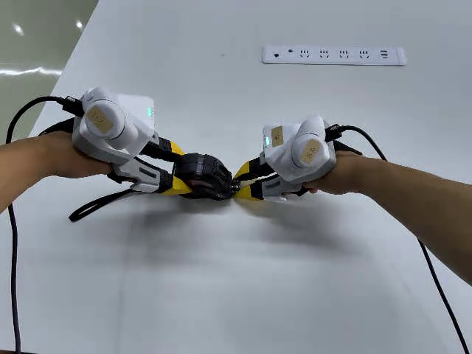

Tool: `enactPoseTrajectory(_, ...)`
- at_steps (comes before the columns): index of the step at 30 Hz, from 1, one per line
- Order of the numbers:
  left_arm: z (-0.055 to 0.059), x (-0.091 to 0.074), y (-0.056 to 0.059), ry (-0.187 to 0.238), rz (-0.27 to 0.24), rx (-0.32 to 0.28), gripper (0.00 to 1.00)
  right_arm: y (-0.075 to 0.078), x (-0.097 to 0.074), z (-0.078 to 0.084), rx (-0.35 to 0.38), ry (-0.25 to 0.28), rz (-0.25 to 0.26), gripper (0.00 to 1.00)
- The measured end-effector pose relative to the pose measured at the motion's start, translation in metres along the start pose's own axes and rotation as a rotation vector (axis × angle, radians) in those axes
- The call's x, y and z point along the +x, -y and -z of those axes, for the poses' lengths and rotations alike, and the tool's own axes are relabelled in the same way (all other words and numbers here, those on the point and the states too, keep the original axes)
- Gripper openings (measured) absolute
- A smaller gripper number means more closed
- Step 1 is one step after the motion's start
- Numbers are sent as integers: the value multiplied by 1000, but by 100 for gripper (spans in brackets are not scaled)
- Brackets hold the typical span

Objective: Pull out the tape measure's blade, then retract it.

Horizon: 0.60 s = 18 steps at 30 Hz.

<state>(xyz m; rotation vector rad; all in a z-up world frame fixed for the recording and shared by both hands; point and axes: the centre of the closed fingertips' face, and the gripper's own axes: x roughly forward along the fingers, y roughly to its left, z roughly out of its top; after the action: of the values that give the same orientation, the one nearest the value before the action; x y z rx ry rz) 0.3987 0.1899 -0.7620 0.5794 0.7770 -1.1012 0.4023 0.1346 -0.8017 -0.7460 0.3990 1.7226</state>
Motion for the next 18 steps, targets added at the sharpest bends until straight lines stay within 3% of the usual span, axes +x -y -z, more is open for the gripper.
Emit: enactPoseTrajectory(18,1,-1,0,5,1,-13,24,0,-9,7,-13,-18,3,9)
